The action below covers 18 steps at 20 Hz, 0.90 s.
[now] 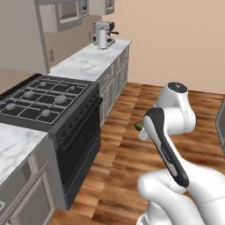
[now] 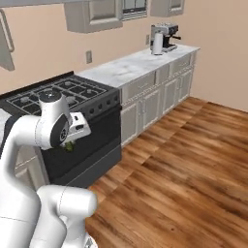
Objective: Pick the squashs from the cabinet and place them in one bowl. Pick the lemon from the sink and place it in the other bowl.
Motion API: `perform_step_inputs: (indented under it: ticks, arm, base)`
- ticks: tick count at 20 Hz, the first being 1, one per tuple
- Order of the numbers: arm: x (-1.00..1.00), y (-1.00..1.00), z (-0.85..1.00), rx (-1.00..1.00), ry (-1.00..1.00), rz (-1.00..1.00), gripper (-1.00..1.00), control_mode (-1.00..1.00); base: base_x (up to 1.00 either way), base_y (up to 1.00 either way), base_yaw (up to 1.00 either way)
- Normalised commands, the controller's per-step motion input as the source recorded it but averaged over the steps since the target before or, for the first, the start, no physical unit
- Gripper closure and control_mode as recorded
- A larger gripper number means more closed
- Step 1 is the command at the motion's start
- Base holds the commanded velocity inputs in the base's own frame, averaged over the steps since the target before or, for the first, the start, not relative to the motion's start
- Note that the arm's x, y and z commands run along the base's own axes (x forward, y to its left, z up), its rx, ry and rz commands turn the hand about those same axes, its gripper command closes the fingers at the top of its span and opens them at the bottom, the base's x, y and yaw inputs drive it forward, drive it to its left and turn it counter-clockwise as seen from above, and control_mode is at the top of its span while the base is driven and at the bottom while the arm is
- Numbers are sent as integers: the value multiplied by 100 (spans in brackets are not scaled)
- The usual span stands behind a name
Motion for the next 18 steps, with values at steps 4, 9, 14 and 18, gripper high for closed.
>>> perform_step_inputs:
  ticks: [4,9,14,18]
  arm:
    - [0,0,0,0,0,0,100,100]
    - [0,0,0,0,0,0,100,100]
    - [0,0,0,0,0,0,100,100]
    - [0,0,0,0,0,0,100,100]
  base:
    - [-26,0,-51]
    - [-20,0,-51]
    - [-21,0,-51]
    - [-19,0,-51]
